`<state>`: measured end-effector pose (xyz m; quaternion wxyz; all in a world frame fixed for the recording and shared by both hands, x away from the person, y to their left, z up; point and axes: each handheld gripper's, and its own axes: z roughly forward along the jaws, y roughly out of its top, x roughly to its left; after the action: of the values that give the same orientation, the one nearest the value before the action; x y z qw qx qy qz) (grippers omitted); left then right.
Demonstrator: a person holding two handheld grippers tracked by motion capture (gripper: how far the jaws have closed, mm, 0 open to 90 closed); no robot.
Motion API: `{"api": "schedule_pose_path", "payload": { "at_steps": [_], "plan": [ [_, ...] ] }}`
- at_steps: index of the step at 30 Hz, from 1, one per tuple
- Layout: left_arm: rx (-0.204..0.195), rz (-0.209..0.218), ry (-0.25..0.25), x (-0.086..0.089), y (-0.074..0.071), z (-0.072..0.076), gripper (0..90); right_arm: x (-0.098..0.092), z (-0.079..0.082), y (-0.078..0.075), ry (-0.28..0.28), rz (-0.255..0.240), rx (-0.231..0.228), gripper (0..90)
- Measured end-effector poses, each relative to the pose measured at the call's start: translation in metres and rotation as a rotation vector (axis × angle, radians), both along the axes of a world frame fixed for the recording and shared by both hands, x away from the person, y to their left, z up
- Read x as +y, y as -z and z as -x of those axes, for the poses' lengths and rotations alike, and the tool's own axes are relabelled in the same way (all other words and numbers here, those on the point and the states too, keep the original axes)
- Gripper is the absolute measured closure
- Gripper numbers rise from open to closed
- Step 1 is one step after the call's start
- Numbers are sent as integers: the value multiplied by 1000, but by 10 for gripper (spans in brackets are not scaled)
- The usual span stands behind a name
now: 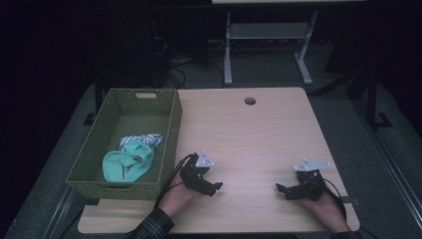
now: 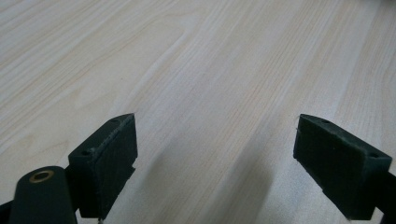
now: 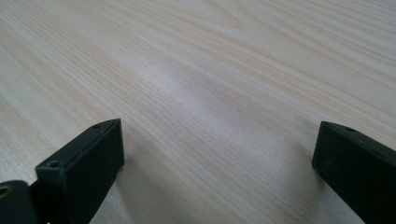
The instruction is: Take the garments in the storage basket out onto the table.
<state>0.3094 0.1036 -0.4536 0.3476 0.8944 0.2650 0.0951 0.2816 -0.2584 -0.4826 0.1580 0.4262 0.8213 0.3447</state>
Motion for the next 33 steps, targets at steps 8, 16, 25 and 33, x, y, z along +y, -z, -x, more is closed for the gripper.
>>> {"api": "schedule_pose_path", "payload": {
  "at_steps": [8, 16, 25, 33],
  "plan": [
    [-1, 6, 1, 0, -5, -1, 129, 0, 0, 0, -1, 0, -1, 15],
    [-5, 4, 2, 1, -11, -2, 130, 0, 0, 0, 0, 0, 0, 15],
    [-10, 11, -10, 0, -15, -7, 131, 0, 0, 0, 0, 0, 0, 15],
    [-3, 20, -22, 1, -18, -12, 131, 0, 0, 0, 0, 0, 0, 15]
  ]
}}
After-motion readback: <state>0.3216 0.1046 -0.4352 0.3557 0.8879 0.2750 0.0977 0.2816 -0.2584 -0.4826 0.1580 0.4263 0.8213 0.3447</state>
